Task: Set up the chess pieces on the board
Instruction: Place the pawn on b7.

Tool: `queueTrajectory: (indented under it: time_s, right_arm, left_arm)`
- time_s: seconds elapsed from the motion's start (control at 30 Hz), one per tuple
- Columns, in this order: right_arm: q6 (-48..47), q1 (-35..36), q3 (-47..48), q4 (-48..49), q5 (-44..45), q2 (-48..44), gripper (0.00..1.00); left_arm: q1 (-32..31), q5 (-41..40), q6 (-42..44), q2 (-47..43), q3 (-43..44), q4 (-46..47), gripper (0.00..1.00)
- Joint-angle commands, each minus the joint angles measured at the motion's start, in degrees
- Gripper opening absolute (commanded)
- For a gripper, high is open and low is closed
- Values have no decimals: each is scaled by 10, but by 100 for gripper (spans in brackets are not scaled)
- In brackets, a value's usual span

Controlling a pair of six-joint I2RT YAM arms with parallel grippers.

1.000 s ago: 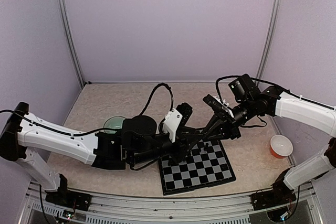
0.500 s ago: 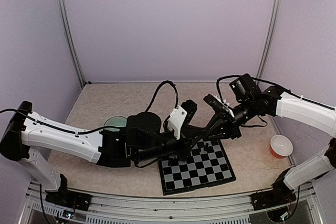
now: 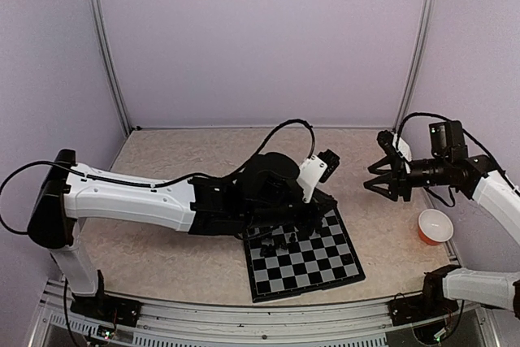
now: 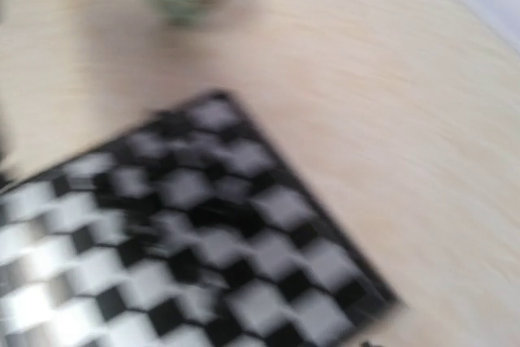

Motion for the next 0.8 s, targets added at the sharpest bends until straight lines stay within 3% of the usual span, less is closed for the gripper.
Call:
queueTrajectory:
  time_s: [0.0, 0.13, 0.3, 0.77]
  right_arm:
    - [97, -56, -66, 120, 135, -13, 49]
    - [101, -63, -63, 140, 235, 32, 49]
    - [99, -64, -71, 153, 257, 36, 49]
    - [91, -64, -78, 154, 261, 36, 49]
  left_arm:
    - [-2, 38, 3, 93, 87, -152, 7]
    - [-4, 61, 4, 168, 176, -228, 8]
    - [-11, 63, 13, 249, 256, -302, 8]
    - [-23, 91, 5, 301, 267, -285, 10]
